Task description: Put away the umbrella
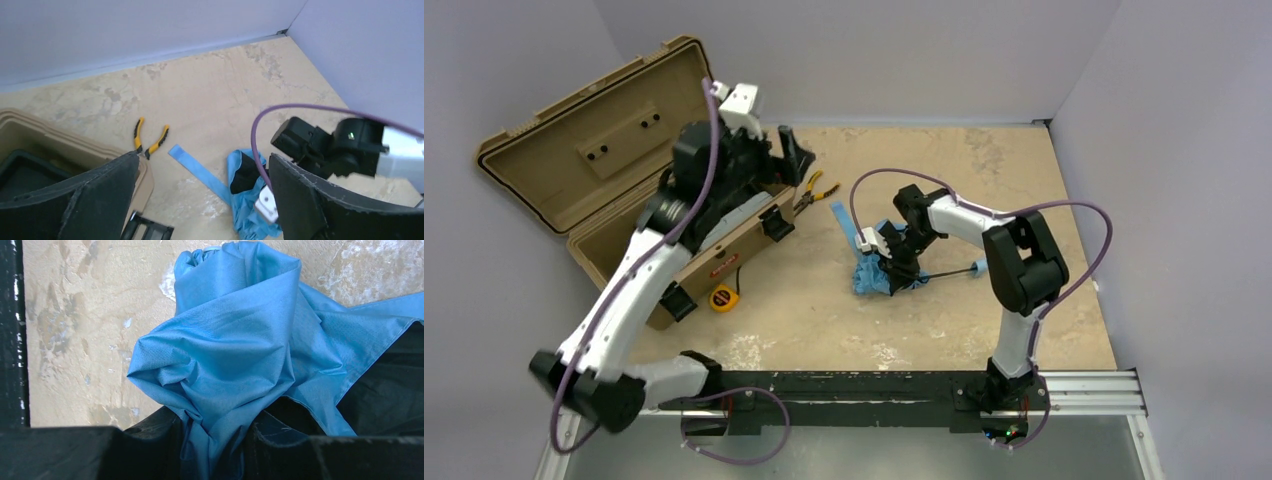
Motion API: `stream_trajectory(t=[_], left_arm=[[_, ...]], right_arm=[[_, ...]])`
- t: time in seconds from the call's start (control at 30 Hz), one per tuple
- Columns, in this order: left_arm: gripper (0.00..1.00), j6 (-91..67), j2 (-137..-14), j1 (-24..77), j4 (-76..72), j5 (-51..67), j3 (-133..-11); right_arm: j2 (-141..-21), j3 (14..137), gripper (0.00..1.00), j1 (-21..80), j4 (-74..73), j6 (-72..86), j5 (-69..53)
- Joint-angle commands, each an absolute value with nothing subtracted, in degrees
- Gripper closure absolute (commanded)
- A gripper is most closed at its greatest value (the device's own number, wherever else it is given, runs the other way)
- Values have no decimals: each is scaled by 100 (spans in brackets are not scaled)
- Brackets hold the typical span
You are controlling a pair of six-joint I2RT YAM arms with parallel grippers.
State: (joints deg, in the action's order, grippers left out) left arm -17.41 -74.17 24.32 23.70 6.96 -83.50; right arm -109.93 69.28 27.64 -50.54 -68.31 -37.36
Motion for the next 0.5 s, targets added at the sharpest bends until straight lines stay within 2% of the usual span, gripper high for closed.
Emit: stream_trajectory(t=[0.0,0.1,0.17,0.3,0.47], left_arm=[[0,-574,-5972,2392,1032,1270,-6564],[4,122,-5140,2411,781,2727,-5624],[9,567,-4705,2651,810,3179,-5071],[9,1929,-4347,4179,1090,2073,-4256],[9,2864,-5293,5433,844,610,-3909]], right_arm=[[-12126,6598,92,2955,-5722,-6397,-2623],[-12309,6793,92,2961,-5831,-6339,-2606],[-12395,6872,92,2962,-5867,-6313,-2608],[-12455,6952,92,2965,-5910,-6297,-2636],[-12417,6910,92,2971,-5846,-6228,-2609]])
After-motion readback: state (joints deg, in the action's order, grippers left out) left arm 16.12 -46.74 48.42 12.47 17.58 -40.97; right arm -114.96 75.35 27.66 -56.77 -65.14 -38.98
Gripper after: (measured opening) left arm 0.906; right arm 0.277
